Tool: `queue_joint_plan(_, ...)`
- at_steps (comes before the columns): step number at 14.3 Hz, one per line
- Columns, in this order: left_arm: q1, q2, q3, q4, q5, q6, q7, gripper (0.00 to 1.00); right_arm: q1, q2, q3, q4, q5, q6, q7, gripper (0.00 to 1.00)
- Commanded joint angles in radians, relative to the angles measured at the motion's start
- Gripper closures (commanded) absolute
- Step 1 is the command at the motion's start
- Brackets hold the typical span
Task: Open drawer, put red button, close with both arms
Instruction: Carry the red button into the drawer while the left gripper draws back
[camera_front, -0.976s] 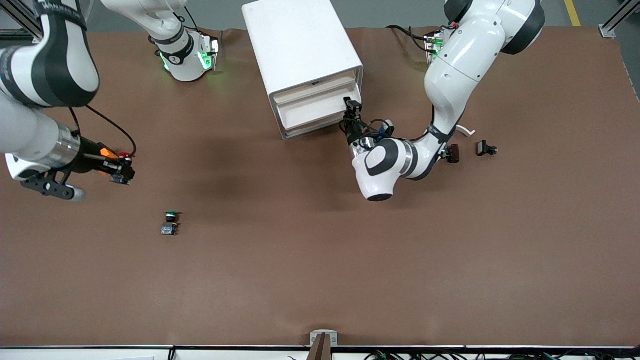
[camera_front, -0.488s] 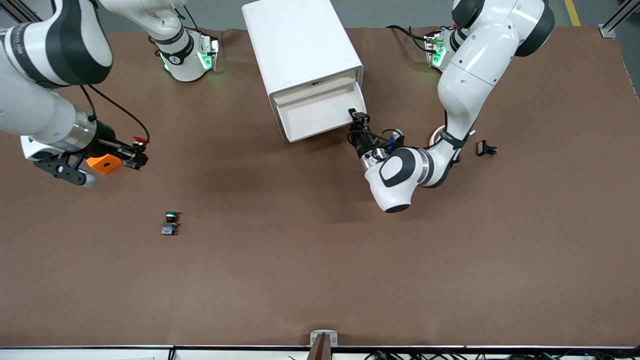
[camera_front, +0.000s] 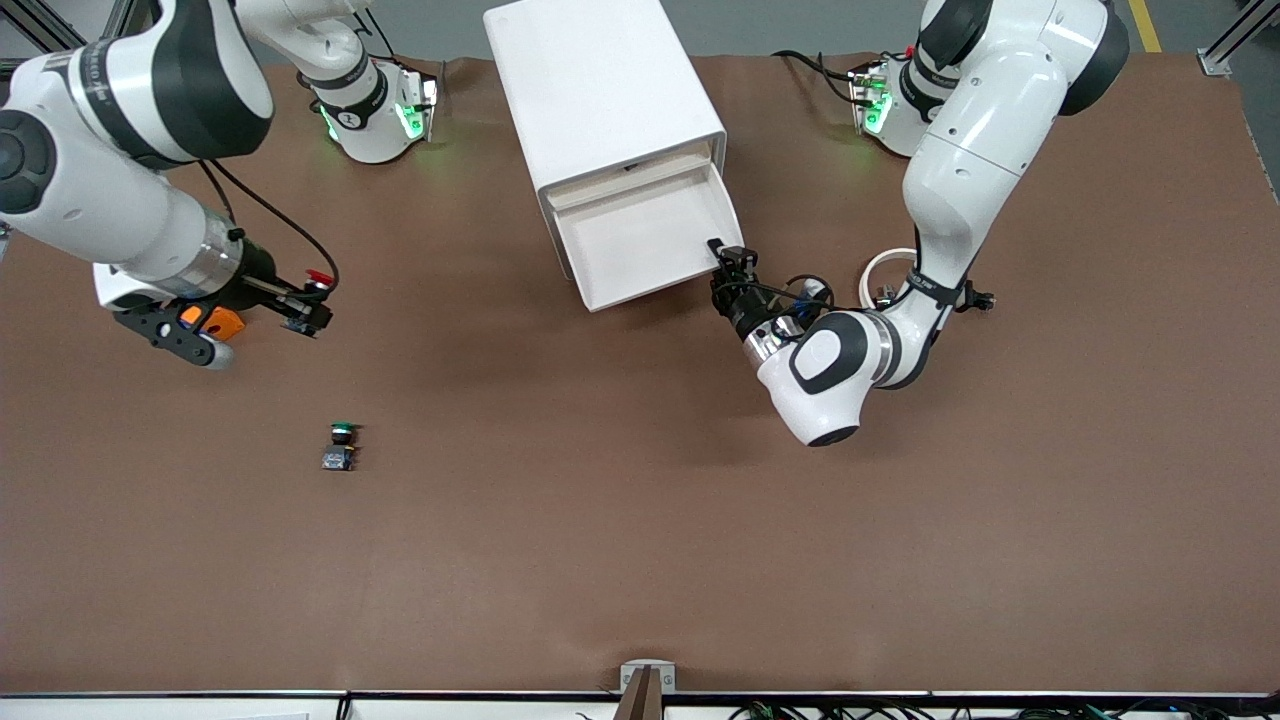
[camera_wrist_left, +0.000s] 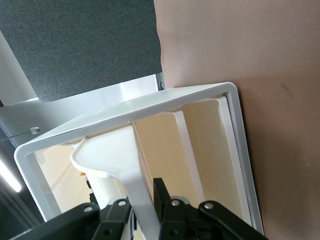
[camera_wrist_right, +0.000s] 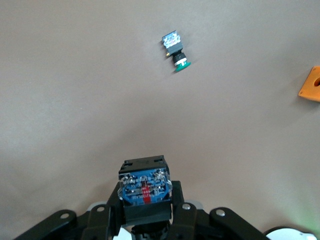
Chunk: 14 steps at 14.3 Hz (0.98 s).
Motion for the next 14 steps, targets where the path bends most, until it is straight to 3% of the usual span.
queue_joint_plan(1, 0.002, 0.018, -0.002, 0.021, -0.029, -0.002, 0.011, 0.80, 0.073, -0.005, -0.006, -0.018, 0.001, 0.022, 0.105, 1.00)
queue_joint_plan(2, 0.002, 0.018, -0.002, 0.021, -0.027, -0.002, 0.011, 0.52, 0.093, -0.005, -0.005, -0.018, 0.009, 0.027, 0.136, 1.00)
queue_joint_plan(3, 0.002, 0.018, -0.002, 0.021, -0.029, -0.002, 0.011, 0.11, 0.120, -0.005, -0.005, -0.017, 0.010, 0.030, 0.180, 1.00)
queue_joint_plan(4, 0.002, 0.018, -0.002, 0.021, -0.029, 0.000, 0.011, 0.00, 0.163, -0.005, -0.005, -0.015, 0.010, 0.036, 0.237, 1.00)
queue_joint_plan(9, 0.020, 0.015, -0.002, 0.040, -0.022, 0.015, 0.061, 0.00, 0.298, 0.013, -0.005, -0.014, 0.014, 0.090, 0.449, 1.00)
queue_joint_plan(14, 0.058, 0.009, -0.002, 0.070, -0.013, 0.014, 0.236, 0.00, 0.456, 0.097, -0.006, 0.049, 0.014, 0.135, 0.716, 1.00)
